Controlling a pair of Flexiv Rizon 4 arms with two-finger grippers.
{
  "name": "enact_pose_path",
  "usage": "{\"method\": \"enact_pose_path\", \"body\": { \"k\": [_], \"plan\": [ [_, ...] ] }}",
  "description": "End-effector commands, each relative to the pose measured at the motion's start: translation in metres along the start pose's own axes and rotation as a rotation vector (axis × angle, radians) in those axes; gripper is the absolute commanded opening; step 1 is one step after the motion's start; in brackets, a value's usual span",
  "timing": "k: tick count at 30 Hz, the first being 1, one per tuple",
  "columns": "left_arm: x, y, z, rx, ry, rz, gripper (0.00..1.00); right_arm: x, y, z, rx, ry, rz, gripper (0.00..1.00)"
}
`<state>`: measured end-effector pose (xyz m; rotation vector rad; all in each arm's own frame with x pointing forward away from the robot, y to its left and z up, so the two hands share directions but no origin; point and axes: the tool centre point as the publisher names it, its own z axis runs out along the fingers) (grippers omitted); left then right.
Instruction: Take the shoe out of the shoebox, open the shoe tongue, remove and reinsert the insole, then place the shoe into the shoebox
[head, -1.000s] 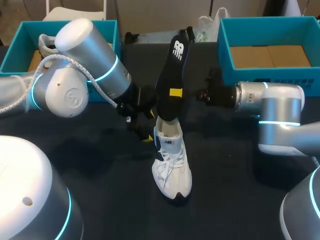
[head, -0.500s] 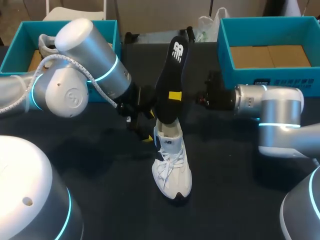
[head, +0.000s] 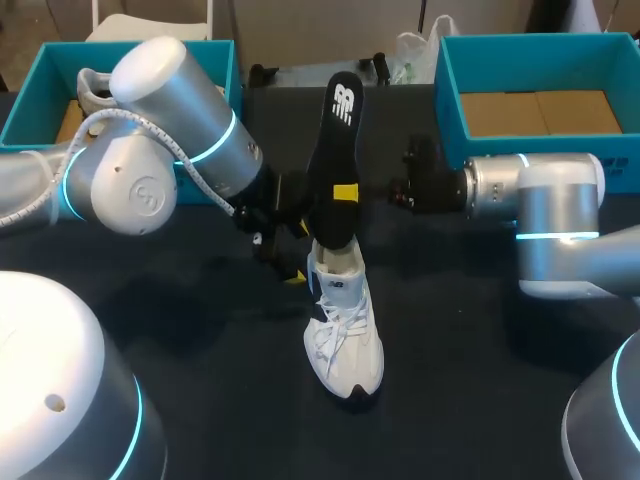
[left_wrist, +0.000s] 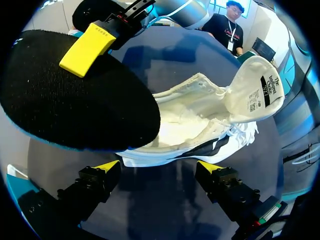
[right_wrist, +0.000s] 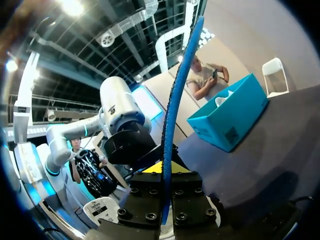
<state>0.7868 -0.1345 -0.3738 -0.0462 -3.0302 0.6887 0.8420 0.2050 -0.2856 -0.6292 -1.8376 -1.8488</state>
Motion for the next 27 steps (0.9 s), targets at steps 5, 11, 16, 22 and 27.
{"method": "enact_pose_path", "body": {
  "k": [5,11,16,22,27],
  "plan": [
    [0.000,0.000,0.001,0.000,-0.001,0.001,1.00,0.001,-0.004,-0.004,0.019,0.026,-0.032,0.00],
    [0.000,0.000,0.001,0.000,-0.001,0.001,1.00,0.005,-0.008,-0.004,0.040,0.041,-0.064,0.00],
    [0.000,0.000,0.001,0.000,-0.001,0.001,1.00,0.005,-0.010,-0.009,0.051,0.051,-0.083,0.00],
    [0.000,0.000,0.001,0.000,-0.001,0.001,1.00,0.000,-0.012,-0.006,0.080,0.073,-0.091,0.00],
    [0.000,0.000,0.001,0.000,-0.001,0.001,1.00,-0.003,-0.014,-0.004,0.073,0.084,-0.080,0.00]
  ]
}}
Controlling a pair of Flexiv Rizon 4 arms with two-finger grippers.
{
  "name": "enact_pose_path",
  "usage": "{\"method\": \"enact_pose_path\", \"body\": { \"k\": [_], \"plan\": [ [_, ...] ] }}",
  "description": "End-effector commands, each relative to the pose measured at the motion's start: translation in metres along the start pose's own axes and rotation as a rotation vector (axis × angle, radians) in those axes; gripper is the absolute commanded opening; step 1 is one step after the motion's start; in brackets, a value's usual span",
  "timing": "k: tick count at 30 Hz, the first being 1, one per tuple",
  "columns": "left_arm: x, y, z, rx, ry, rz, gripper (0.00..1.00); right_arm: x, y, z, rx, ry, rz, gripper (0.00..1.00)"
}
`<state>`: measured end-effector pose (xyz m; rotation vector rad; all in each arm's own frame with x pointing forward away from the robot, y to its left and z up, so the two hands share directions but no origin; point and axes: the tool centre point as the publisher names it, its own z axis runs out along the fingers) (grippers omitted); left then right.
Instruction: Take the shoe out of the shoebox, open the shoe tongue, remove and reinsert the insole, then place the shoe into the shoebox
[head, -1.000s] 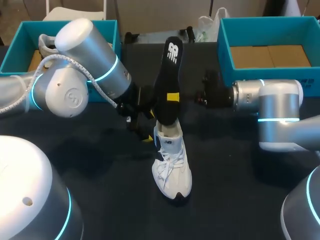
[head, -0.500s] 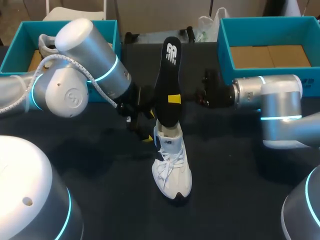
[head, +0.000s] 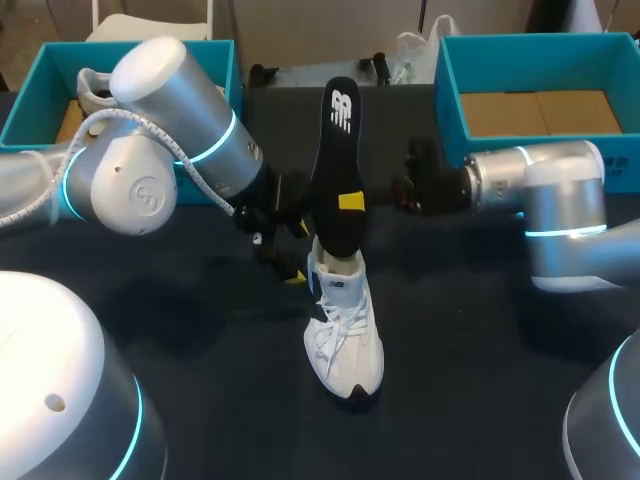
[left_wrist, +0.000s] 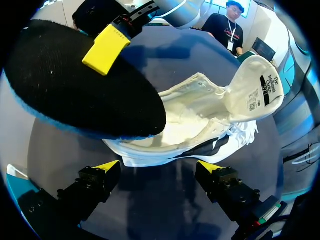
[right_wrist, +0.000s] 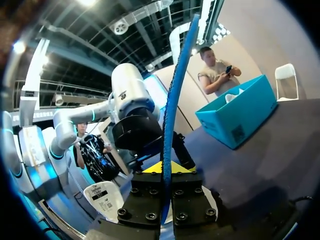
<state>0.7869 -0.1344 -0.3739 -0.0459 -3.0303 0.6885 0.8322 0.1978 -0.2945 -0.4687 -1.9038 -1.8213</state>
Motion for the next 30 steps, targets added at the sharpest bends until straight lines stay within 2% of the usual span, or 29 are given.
{"method": "enact_pose_path", "body": {
  "k": [1,24,30],
  "plan": [
    [0.000,0.000,0.001,0.000,-0.001,0.001,1.00,-0.006,-0.002,0.004,-0.002,0.016,0.001,0.00],
    [0.000,0.000,0.001,0.000,-0.001,0.001,1.00,0.002,-0.024,0.008,-0.028,-0.050,0.004,0.00],
    [0.000,0.000,0.001,0.000,-0.001,0.001,1.00,0.006,-0.030,0.008,-0.014,-0.052,0.001,0.00]
  ]
}}
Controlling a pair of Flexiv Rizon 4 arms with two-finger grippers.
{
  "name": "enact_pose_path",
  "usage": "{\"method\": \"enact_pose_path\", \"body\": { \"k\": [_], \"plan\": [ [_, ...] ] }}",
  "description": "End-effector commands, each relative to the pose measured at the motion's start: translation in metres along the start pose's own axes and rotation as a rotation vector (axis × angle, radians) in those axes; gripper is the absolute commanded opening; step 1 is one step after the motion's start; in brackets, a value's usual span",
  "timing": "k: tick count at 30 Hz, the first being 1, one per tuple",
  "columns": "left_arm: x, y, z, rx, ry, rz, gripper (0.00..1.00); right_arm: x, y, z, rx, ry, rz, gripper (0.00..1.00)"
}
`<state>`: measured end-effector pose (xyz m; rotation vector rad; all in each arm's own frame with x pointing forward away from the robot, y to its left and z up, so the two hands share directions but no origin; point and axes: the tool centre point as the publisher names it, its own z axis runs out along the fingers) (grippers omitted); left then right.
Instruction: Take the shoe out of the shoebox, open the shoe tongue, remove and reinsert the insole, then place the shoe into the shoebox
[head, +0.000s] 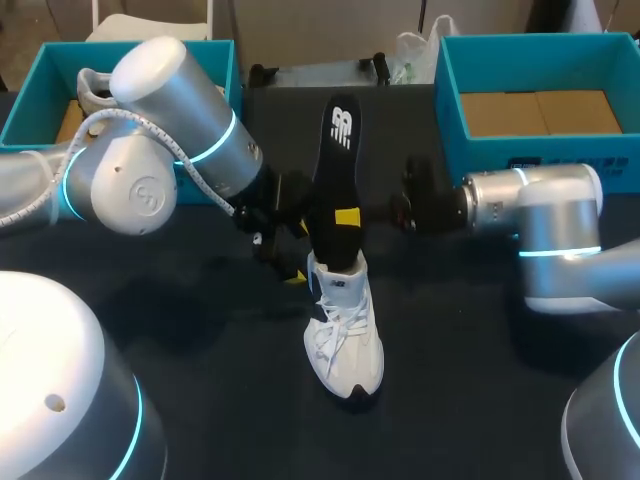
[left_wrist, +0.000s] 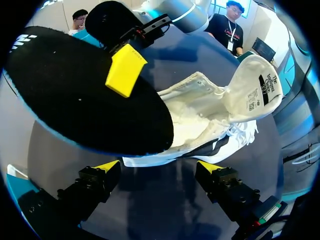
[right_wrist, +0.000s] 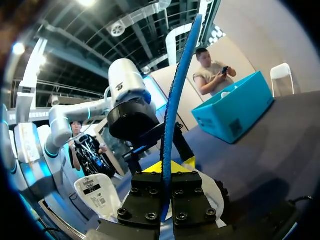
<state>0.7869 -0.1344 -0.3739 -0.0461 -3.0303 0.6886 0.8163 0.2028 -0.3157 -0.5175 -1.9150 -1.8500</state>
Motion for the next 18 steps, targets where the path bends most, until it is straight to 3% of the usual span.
{"method": "enact_pose_path", "body": {
  "k": [1,18],
  "plan": [
    [0.000,0.000,0.001,0.000,-0.001,0.001,1.00,0.005,-0.005,0.001,0.012,-0.008,0.006,0.00],
    [0.000,0.000,0.001,0.000,-0.001,0.001,1.00,0.011,-0.037,-0.001,0.034,-0.006,0.100,0.00]
  ]
}}
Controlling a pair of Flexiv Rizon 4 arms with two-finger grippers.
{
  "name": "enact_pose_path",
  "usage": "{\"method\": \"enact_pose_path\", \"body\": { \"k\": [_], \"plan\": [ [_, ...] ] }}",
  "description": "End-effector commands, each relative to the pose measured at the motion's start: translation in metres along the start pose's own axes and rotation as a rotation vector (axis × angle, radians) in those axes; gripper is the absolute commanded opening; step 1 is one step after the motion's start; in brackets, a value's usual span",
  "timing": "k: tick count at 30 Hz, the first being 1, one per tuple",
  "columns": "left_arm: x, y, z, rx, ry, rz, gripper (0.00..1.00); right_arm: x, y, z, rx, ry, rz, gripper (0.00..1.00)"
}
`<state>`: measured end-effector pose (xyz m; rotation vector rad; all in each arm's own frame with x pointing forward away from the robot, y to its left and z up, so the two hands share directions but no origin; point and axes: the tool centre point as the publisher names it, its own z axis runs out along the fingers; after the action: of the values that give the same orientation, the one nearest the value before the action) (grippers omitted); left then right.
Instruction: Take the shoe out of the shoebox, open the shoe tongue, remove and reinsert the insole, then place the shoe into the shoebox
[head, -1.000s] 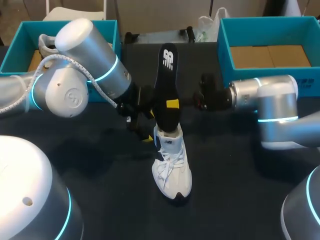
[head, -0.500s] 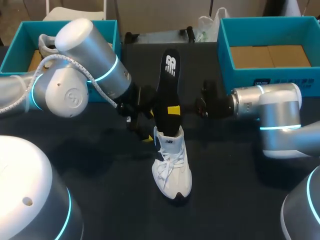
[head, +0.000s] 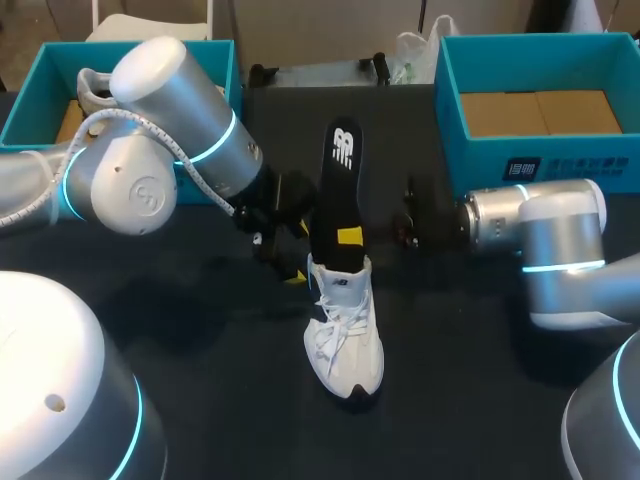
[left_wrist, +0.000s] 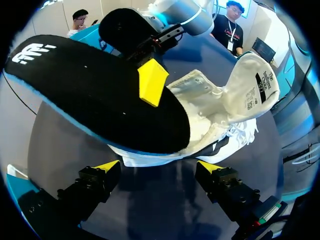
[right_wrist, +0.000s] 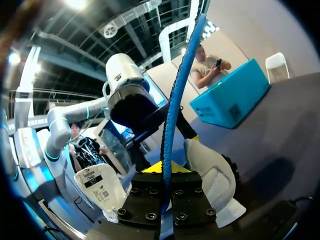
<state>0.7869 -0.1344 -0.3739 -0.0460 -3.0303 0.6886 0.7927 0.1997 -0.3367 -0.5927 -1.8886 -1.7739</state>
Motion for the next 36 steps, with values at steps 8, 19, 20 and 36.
{"method": "enact_pose_path", "body": {
  "k": [8,19,20,36],
  "plan": [
    [0.000,0.000,0.001,0.000,-0.001,0.001,1.00,0.002,-0.020,0.005,0.049,0.033,0.071,0.00],
    [0.000,0.000,0.001,0.000,-0.001,0.001,1.00,0.000,-0.036,0.011,0.071,0.056,0.132,0.00],
    [0.000,0.000,0.001,0.000,-0.001,0.001,1.00,-0.001,-0.035,0.012,0.068,0.056,0.131,0.00],
    [0.000,0.000,0.001,0.000,-0.001,0.001,1.00,0.005,-0.023,0.013,0.064,0.078,0.086,0.12]
  ]
}}
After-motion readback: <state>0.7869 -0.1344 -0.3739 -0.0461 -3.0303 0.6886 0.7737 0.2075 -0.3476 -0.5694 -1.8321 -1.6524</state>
